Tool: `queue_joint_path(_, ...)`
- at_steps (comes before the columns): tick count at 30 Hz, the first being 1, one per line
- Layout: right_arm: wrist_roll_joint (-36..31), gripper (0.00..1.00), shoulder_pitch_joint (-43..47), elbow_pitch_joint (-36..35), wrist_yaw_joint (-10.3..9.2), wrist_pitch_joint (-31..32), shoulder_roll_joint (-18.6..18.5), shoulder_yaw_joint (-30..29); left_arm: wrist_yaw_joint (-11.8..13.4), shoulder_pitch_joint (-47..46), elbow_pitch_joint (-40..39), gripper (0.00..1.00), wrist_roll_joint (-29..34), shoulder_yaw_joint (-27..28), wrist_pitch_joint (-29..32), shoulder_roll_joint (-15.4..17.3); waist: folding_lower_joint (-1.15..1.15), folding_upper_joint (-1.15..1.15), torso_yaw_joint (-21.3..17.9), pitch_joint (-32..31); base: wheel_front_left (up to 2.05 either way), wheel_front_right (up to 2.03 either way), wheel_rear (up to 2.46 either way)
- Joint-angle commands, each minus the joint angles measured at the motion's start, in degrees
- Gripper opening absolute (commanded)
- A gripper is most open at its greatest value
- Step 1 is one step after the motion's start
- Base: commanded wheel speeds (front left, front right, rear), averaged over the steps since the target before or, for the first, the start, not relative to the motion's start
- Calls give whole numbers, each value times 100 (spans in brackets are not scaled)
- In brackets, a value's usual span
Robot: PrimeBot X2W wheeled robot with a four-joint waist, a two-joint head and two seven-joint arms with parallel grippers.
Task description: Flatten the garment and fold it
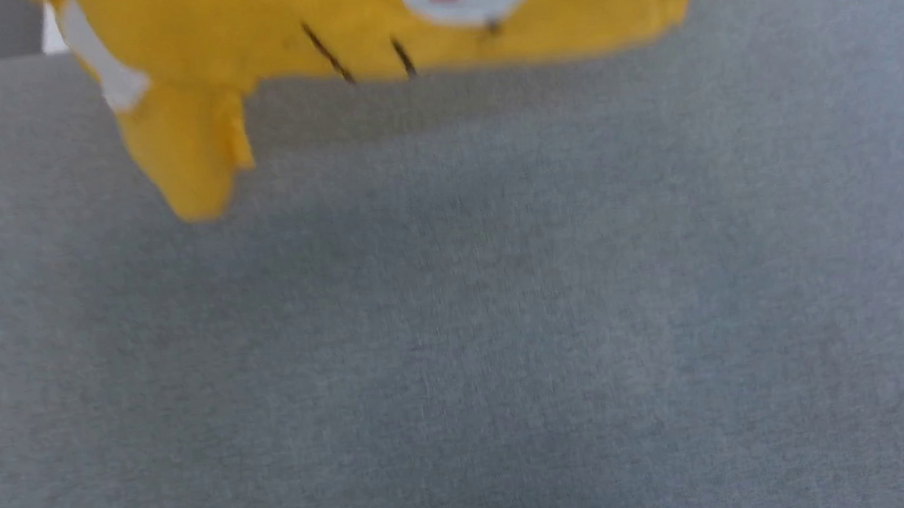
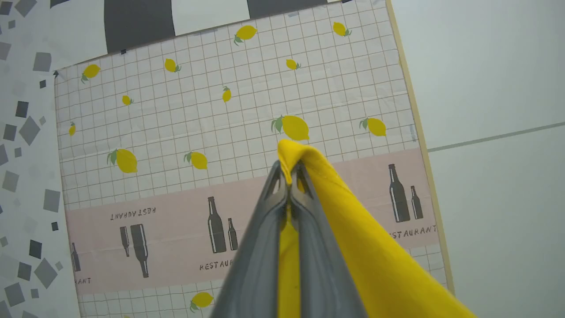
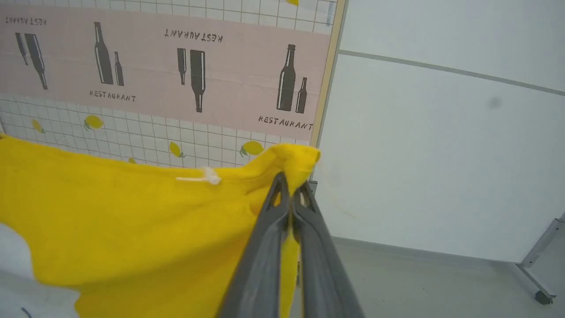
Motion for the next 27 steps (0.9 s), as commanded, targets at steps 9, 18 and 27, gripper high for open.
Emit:
queue_joint_path(9,-465,0,-1095,1049,-9,-1281,-17,-56,-83,-865,856,0,269,62,-1317,-298,0,0,51,1530,0,0,0)
queue_joint_path(18,-561,0,-1108,1782,-9,-2221,-302,130,-406,-508,1238,0,174,-4,-2290,-364,0,0,290,2065,0,0,0)
queue_joint_path(27,246,0,-282,1720,-9,-2657,-812,1069,-562,795,762,0,-12,135,-2536,-85,0,0,399,2030,0,0,0)
